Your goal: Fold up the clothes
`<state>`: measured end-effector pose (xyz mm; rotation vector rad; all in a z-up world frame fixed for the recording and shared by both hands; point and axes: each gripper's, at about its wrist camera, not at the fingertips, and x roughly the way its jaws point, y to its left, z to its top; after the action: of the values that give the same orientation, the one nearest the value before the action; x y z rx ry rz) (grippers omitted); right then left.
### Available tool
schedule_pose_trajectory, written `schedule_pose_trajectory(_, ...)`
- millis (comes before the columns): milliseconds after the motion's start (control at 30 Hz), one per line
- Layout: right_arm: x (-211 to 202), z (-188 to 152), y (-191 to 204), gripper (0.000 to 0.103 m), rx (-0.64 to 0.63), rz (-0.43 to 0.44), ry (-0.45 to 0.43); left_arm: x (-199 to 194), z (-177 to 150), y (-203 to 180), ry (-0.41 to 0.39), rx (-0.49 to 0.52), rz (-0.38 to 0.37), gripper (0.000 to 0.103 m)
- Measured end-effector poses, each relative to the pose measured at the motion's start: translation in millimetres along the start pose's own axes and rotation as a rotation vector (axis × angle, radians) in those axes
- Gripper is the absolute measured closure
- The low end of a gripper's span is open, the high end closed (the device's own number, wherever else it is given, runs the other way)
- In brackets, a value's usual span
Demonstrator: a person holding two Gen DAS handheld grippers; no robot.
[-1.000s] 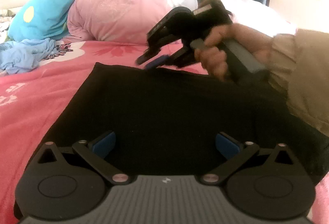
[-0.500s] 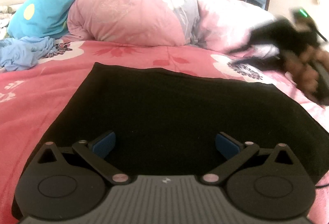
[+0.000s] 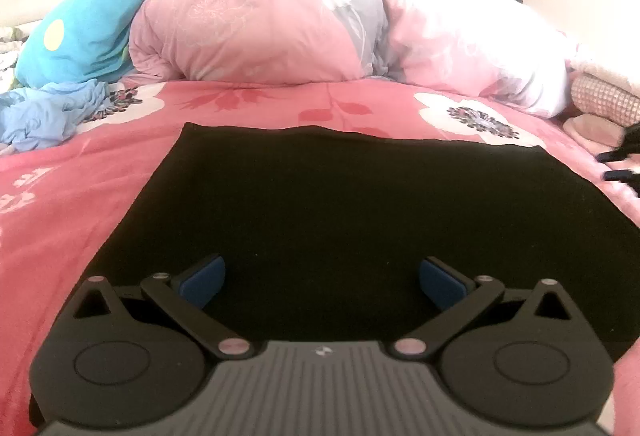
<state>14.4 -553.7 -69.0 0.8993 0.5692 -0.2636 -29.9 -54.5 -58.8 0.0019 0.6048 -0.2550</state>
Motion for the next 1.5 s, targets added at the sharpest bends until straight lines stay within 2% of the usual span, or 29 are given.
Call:
schedule_pose_trajectory(133, -59, -21, -9, 0.076, 0.021, 0.161, 0.036, 1, 0, -2, 0.005, 0.011, 0.009, 0.000)
schedule_pose_trajectory(267, -87, -56, -8, 0.074, -0.030, 0.265, 0.172, 1, 0, -2, 0.007, 0.018, 0.015, 0.000)
schedule_pose_trajectory(367, -92, -81, -17, 0.074, -0.083, 0.243, 0.246, 1, 0, -2, 0.006, 0.017, 0.013, 0.000)
schedule_pose_trajectory(433, -96, -90, -33, 0.077, -0.079, 0.168, 0.252, 1, 0, -1, 0.005, 0.015, 0.011, 0.000)
schedule_pose_trajectory(467, -102, -90, -42, 0.081, -0.064, 0.165, 0.233, 1, 0, -1, 0.004, 0.014, 0.010, 0.000)
schedule_pose_trajectory(633, -149, -86, -53, 0.076, -0.066, 0.051, 0.120, 2, 0, 0, 0.002, 0.016, 0.010, 0.000)
schedule_pose_trajectory(700, -159, -88, -44, 0.076, -0.084, 0.078, 0.103, 2, 0, 0, 0.002, 0.016, 0.009, 0.000)
schedule_pose_trajectory(733, -160, -88, -38, 0.075, -0.086, 0.119, 0.104, 2, 0, 0, 0.002, 0.016, 0.010, 0.000)
schedule_pose_trajectory(800, -155, -96, -27, 0.074, -0.089, 0.203, 0.137, 2, 0, 0, 0.003, 0.018, 0.010, 0.000)
schedule_pose_trajectory(867, -141, -107, -17, 0.073, -0.086, 0.248, 0.191, 2, 1, 0, 0.004, 0.019, 0.011, 0.000)
schedule_pose_trajectory(1000, -128, -124, -26, 0.076, -0.066, 0.173, 0.260, 2, 2, 0, 0.008, 0.018, 0.010, 0.000)
schedule_pose_trajectory(1067, -140, -125, -34, 0.075, -0.043, 0.172, 0.238, 3, 2, 0, 0.010, 0.020, 0.012, 0.000)
schedule_pose_trajectory(1100, -150, -124, -32, 0.074, -0.067, 0.138, 0.220, 3, 2, 0, 0.012, 0.021, 0.014, 0.000)
schedule_pose_trajectory(1133, -159, -123, -29, 0.073, -0.097, 0.101, 0.204, 3, 2, -1, 0.013, 0.022, 0.016, 0.000)
schedule_pose_trajectory(1200, -175, -121, -18, 0.060, -0.177, 0.024, 0.178, 3, 3, -1, 0.015, 0.021, 0.016, 0.000)
schedule_pose_trajectory(1233, -177, -121, -12, 0.058, -0.204, 0.016, 0.169, 3, 3, 0, 0.018, 0.020, 0.015, 0.000)
schedule_pose_trajectory(1333, -171, -126, 22, 0.051, -0.330, 0.026, 0.154, 4, 7, -1, 0.040, 0.022, 0.020, 0.000)
schedule_pose_trajectory(1500, -145, -140, 87, 0.033, -0.573, 0.047, 0.130, 6, 13, -2, 0.074, 0.023, 0.026, 0.000)
